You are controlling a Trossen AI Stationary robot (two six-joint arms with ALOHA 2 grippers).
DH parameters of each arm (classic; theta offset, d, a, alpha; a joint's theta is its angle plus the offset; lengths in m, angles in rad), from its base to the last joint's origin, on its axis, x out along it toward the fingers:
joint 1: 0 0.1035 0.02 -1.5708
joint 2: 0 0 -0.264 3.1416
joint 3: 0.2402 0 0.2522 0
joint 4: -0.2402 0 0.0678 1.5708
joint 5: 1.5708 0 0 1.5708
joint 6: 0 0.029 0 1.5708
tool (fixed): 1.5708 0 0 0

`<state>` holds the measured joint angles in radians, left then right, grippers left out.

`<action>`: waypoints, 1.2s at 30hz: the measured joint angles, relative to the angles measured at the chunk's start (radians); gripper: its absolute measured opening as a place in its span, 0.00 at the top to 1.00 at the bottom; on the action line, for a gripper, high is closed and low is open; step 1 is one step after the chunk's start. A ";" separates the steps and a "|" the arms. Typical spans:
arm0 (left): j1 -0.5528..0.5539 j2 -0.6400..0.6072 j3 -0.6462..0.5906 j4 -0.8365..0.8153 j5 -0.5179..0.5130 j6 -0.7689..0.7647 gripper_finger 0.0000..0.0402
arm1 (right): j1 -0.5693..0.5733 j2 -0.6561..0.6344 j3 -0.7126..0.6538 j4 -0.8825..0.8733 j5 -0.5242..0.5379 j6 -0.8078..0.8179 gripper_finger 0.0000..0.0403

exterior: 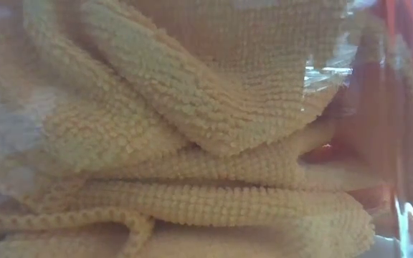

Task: Sort microfiber towel by color & place in baskets
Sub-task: Put the yellow towel into the bottom transparent bin

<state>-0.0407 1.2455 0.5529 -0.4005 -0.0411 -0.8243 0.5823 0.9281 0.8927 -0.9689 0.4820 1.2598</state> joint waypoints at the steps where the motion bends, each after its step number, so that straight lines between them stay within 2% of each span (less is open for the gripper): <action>1: 0.002 0.024 0.010 -0.002 0.007 -0.010 0.65 | 0.000 -0.040 -0.046 0.027 0.001 -0.003 1.00; 6: 0.002 0.170 0.071 -0.054 0.003 -0.041 0.65 | 0.000 -0.222 -0.238 0.156 0.007 -0.014 1.00; 11: 0.002 0.322 0.144 -0.106 -0.009 -0.114 0.66 | 0.000 -0.338 -0.369 0.287 0.040 -0.062 1.00; 15: 0.001 0.383 0.216 -0.206 -0.019 -0.139 0.75 | 0.000 -0.373 -0.439 0.395 0.066 -0.101 1.00; 18: -0.002 0.379 0.279 -0.290 -0.051 -0.130 0.91 | 0.000 -0.370 -0.469 0.434 0.087 -0.115 1.00; 20: 0.002 0.353 0.312 -0.370 -0.087 -0.128 0.98 | 0.000 -0.363 -0.473 0.429 0.088 -0.115 1.00; 23: 0.009 0.300 0.402 -0.431 -0.124 -0.124 0.98 | 0.000 -0.356 -0.477 0.424 0.085 -0.116 1.00; 30: -0.009 0.198 0.649 -0.690 -0.179 -0.119 1.00 | 0.000 -0.353 -0.477 0.387 0.126 -0.092 1.00; 33: -0.033 0.195 0.777 -0.749 -0.183 -0.153 1.00 | -0.006 -0.354 -0.477 0.312 0.156 -0.059 1.00; 36: -0.071 0.198 0.896 -0.804 -0.199 -0.211 1.00 | -0.034 -0.357 -0.477 0.234 0.132 -0.072 1.00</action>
<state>-0.1116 1.4436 1.4486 -1.2047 -0.2400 -1.0349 0.5480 0.5714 0.4156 -0.7346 0.6143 1.1875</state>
